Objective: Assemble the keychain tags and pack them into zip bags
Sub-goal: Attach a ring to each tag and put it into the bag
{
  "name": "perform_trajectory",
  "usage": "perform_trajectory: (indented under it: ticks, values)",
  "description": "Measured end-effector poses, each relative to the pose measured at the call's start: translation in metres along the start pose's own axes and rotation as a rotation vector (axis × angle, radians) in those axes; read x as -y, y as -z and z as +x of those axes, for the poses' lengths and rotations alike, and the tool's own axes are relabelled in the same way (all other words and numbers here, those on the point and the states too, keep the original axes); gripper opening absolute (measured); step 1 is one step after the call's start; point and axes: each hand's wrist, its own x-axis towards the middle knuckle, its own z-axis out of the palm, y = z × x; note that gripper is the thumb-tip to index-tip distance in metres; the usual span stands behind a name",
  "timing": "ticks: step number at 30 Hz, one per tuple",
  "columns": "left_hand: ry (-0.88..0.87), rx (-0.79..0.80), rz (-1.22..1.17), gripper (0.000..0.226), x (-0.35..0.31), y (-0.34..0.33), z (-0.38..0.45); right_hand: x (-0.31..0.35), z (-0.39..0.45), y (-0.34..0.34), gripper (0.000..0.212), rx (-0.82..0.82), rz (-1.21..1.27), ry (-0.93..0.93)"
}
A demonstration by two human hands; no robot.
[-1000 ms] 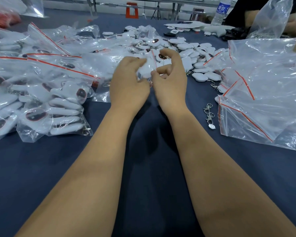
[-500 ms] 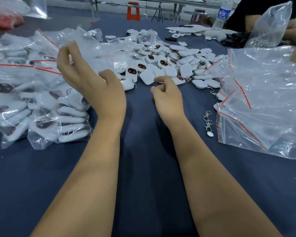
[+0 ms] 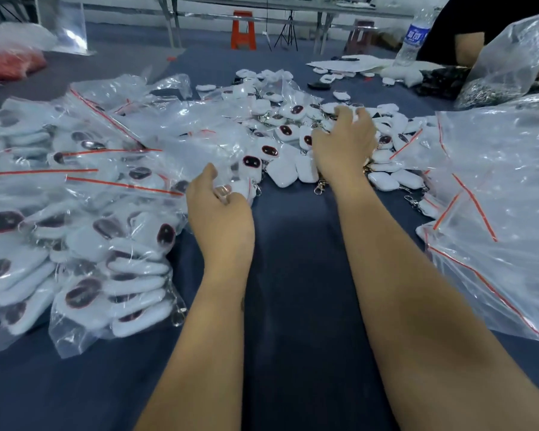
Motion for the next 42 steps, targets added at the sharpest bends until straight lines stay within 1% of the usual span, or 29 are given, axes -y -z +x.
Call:
perform_trajectory:
  ticks: [2, 3, 5, 6, 8, 9, 14, 17, 19, 20, 22, 23, 25, 27, 29, 30, 31, 32, 33, 34, 35, 37, 39, 41, 42]
  values:
    - [0.007, -0.009, -0.012, 0.053, 0.002, -0.002, 0.000, 0.004, 0.025, -0.007, 0.062, -0.033, -0.019, 0.073]
    - [0.014, -0.011, -0.017, 0.053, 0.003, -0.003, 0.001, 0.005, 0.035, -0.011, 0.067, -0.005, -0.013, 0.058]
    - [0.025, -0.009, -0.026, 0.051, 0.003, -0.003, 0.002, 0.004, 0.046, -0.022, 0.073, 0.134, -0.047, -0.010]
    - [0.021, -0.004, -0.030, 0.050, 0.002, -0.003, 0.001, 0.003, 0.046, -0.027, 0.073, 0.228, -0.143, 0.002]
    - [0.015, -0.003, -0.026, 0.050, 0.002, -0.003, 0.001, 0.003, 0.038, -0.038, 0.068, 0.368, -0.332, 0.114]
    - [0.016, 0.000, -0.026, 0.050, 0.001, -0.002, 0.001, 0.003, 0.032, -0.041, 0.066, 0.398, -0.358, 0.154]
    - [0.016, 0.028, -0.002, 0.050, -0.004, -0.001, -0.004, 0.001, -0.009, -0.026, 0.058, 0.386, -0.299, 0.198]
    - [-0.005, 0.075, 0.031, 0.050, -0.004, 0.000, -0.004, -0.004, -0.037, -0.011, 0.053, 0.402, -0.278, 0.200]
    - [-0.039, 0.108, 0.066, 0.050, -0.005, 0.001, -0.005, -0.006, -0.053, -0.004, 0.051, 0.373, -0.251, 0.203]
    - [-0.059, 0.124, 0.079, 0.050, -0.006, 0.001, -0.006, -0.006, -0.061, -0.001, 0.048, 0.330, -0.226, 0.216]
    - [-0.124, 0.183, 0.116, 0.050, -0.007, 0.000, -0.009, -0.006, -0.072, 0.005, 0.035, 0.217, -0.121, 0.217]
    - [-0.172, 0.228, 0.148, 0.050, -0.006, -0.001, -0.012, -0.007, -0.075, 0.008, 0.032, 0.176, -0.050, 0.191]
    - [-0.271, 0.305, 0.216, 0.048, -0.005, -0.001, -0.018, -0.007, -0.079, 0.017, 0.030, 0.125, 0.084, 0.095]
    - [-0.347, 0.346, 0.272, 0.047, -0.003, -0.002, -0.020, -0.007, -0.083, 0.026, 0.033, 0.026, 0.119, 0.026]
    - [-0.375, 0.374, 0.333, 0.044, -0.001, -0.003, -0.020, 0.000, -0.089, 0.036, 0.034, -0.133, 0.157, 0.074]
    - [-0.385, 0.386, 0.377, 0.041, 0.000, -0.003, -0.019, 0.007, -0.093, 0.042, 0.032, -0.186, 0.262, 0.115]
    - [-0.398, 0.396, 0.424, 0.036, 0.000, -0.004, -0.018, 0.016, -0.098, 0.046, 0.030, -0.197, 0.437, 0.135]
    - [-0.413, 0.404, 0.462, 0.030, 0.000, -0.005, -0.017, 0.025, -0.104, 0.048, 0.029, -0.160, 0.625, 0.118]
    - [-0.414, 0.407, 0.473, 0.023, 0.000, -0.005, -0.017, 0.033, -0.111, 0.046, 0.031, -0.091, 0.783, 0.063]
    - [-0.408, 0.413, 0.460, 0.021, -0.001, -0.005, -0.016, 0.040, -0.119, 0.043, 0.032, -0.004, 0.895, -0.005]
    - [-0.396, 0.410, 0.428, 0.030, -0.002, -0.004, -0.014, 0.044, -0.127, 0.039, 0.034, 0.080, 0.960, -0.075]
    - [-0.341, 0.387, 0.360, 0.039, -0.003, -0.001, -0.010, 0.042, -0.138, 0.027, 0.034, 0.217, 1.053, -0.241]
    - [-0.308, 0.363, 0.349, 0.038, -0.005, 0.000, -0.010, 0.034, -0.142, 0.023, 0.025, 0.317, 1.099, -0.337]
    - [-0.301, 0.328, 0.369, 0.034, -0.003, -0.002, -0.011, 0.024, -0.137, 0.024, 0.007, 0.353, 1.094, -0.319]
    - [-0.296, 0.313, 0.370, 0.030, -0.001, -0.003, -0.011, 0.020, -0.135, 0.025, 0.009, 0.350, 1.069, -0.288]
